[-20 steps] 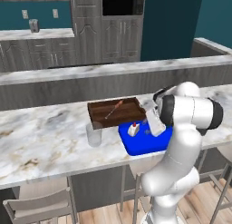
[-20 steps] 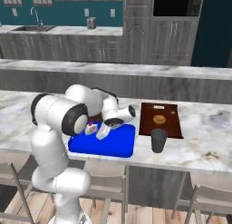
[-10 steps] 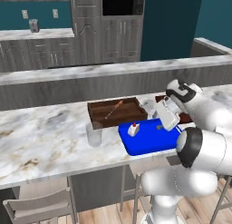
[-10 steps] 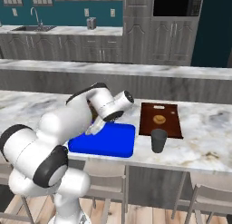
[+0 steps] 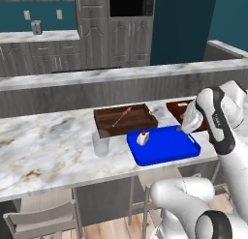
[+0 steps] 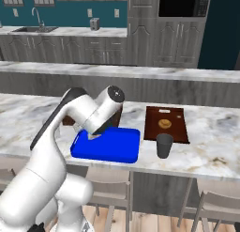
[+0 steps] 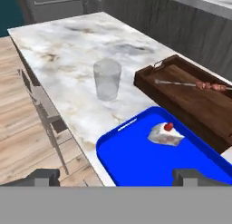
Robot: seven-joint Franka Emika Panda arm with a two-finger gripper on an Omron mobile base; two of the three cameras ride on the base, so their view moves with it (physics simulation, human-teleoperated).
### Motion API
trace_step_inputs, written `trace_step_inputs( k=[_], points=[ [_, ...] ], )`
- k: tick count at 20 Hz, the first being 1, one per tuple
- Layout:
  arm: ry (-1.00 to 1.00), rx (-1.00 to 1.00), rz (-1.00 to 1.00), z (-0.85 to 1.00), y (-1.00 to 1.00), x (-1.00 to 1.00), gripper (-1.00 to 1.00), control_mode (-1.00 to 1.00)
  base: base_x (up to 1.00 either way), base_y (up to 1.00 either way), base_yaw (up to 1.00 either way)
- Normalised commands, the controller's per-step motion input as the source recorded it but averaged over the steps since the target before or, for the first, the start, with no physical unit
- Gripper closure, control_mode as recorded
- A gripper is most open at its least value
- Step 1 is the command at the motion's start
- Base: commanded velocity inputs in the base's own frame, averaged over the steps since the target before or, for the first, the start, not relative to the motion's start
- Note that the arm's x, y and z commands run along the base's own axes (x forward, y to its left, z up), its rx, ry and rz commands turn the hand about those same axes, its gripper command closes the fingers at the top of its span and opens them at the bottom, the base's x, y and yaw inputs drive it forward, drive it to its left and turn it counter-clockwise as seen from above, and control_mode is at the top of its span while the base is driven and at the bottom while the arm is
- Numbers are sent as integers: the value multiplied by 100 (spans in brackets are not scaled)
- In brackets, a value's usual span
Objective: Take the cakes from the fridge and place them on the empty tray on the dining counter.
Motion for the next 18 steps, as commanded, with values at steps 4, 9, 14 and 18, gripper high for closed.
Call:
trace_step_inputs(
  k=[4,9,14,18],
  points=[
    [0,-1,-76,13,1,-62,-100,-100,0,0,0],
    [0,0,-72,30,0,-69,-100,-100,0,0,0],
    [-2,0,-44,65,0,-58,-100,-100,0,0,0],
    [-13,0,-24,46,-2,-63,-100,-100,0,0,0]
  ],
)
